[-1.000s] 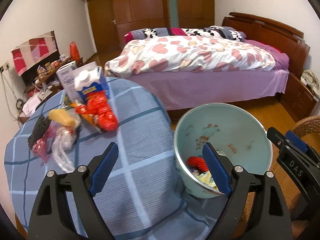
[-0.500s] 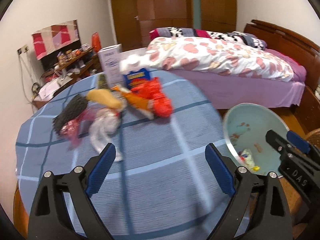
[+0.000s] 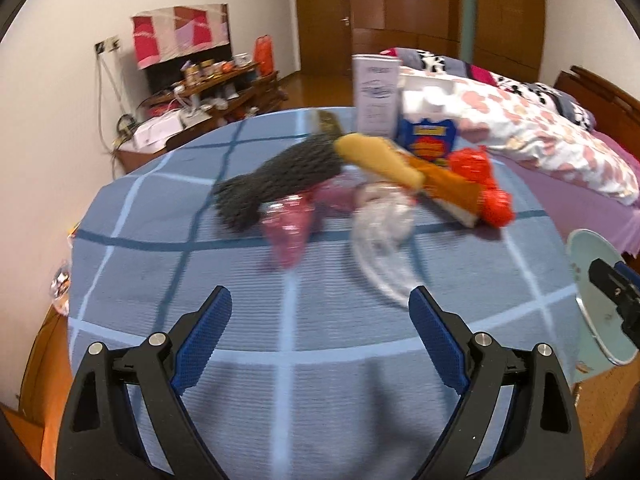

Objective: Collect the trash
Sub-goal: 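Move both open tools back over the trash on the table, then grasp the dark grey knitted rope with the left tool while the right grasps the red-orange bag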

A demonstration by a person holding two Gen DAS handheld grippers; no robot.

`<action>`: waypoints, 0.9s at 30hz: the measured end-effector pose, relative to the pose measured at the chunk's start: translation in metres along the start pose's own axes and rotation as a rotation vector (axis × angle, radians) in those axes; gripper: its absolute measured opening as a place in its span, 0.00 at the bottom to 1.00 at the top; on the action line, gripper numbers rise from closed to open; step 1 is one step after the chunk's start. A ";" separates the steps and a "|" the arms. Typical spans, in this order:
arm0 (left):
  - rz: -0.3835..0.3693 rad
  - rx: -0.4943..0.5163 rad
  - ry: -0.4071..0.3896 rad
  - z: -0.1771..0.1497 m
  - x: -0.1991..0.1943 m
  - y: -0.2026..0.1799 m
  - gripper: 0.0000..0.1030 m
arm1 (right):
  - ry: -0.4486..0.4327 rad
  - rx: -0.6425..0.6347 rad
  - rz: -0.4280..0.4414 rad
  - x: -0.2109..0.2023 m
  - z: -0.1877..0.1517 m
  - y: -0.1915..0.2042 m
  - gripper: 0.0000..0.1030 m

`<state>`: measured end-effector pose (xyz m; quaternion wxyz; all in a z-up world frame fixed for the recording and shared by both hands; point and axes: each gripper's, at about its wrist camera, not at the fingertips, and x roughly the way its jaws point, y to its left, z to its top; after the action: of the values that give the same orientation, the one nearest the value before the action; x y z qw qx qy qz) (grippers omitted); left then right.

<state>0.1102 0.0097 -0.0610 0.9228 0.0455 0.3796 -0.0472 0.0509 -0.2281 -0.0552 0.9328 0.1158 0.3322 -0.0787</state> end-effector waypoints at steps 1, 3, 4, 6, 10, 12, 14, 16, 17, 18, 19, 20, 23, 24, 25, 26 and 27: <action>0.006 -0.006 0.002 0.000 0.003 0.007 0.85 | 0.000 -0.008 0.006 0.002 0.000 0.004 0.60; 0.013 -0.014 0.007 0.000 0.007 0.018 0.82 | 0.000 -0.024 0.018 0.008 0.004 0.011 0.57; 0.014 -0.014 0.008 0.001 0.009 0.023 0.80 | 0.004 -0.029 0.024 0.012 0.006 0.014 0.57; 0.019 -0.012 0.005 0.005 0.012 0.033 0.78 | 0.014 -0.024 0.044 0.019 0.010 0.017 0.54; 0.055 0.001 -0.007 0.017 0.023 0.053 0.78 | 0.032 -0.023 0.065 0.036 0.020 0.024 0.52; 0.072 0.010 -0.006 0.023 0.031 0.063 0.78 | 0.039 -0.023 0.077 0.043 0.025 0.025 0.52; 0.092 0.022 0.000 0.030 0.040 0.074 0.78 | 0.052 -0.022 0.085 0.053 0.030 0.028 0.52; 0.098 0.034 -0.001 0.037 0.047 0.083 0.78 | 0.053 -0.025 0.085 0.060 0.036 0.029 0.52; 0.094 0.046 -0.002 0.041 0.049 0.087 0.77 | 0.053 -0.026 0.087 0.064 0.040 0.030 0.52; 0.085 0.068 -0.007 0.047 0.053 0.090 0.77 | 0.057 -0.024 0.092 0.068 0.044 0.031 0.52; 0.082 0.084 -0.013 0.051 0.055 0.092 0.77 | 0.060 -0.020 0.094 0.072 0.046 0.031 0.52; 0.079 0.103 -0.019 0.055 0.059 0.093 0.77 | 0.065 -0.014 0.095 0.076 0.049 0.030 0.52; 0.030 0.183 -0.032 0.067 0.071 0.091 0.78 | 0.098 -0.003 0.116 0.091 0.056 0.031 0.52; 0.017 0.213 -0.025 0.070 0.076 0.088 0.78 | 0.108 0.001 0.124 0.095 0.058 0.032 0.52; -0.011 0.251 -0.015 0.071 0.081 0.082 0.78 | 0.122 -0.002 0.133 0.101 0.059 0.033 0.52; -0.037 0.282 -0.009 0.072 0.084 0.077 0.78 | 0.135 -0.008 0.137 0.105 0.059 0.035 0.52; -0.060 0.317 -0.008 0.072 0.089 0.072 0.78 | 0.148 -0.013 0.140 0.109 0.059 0.036 0.51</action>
<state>0.2321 0.0673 -0.0689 0.9037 0.1788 0.3650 -0.1343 0.1783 -0.2167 -0.0749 0.9097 0.1383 0.3915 -0.0024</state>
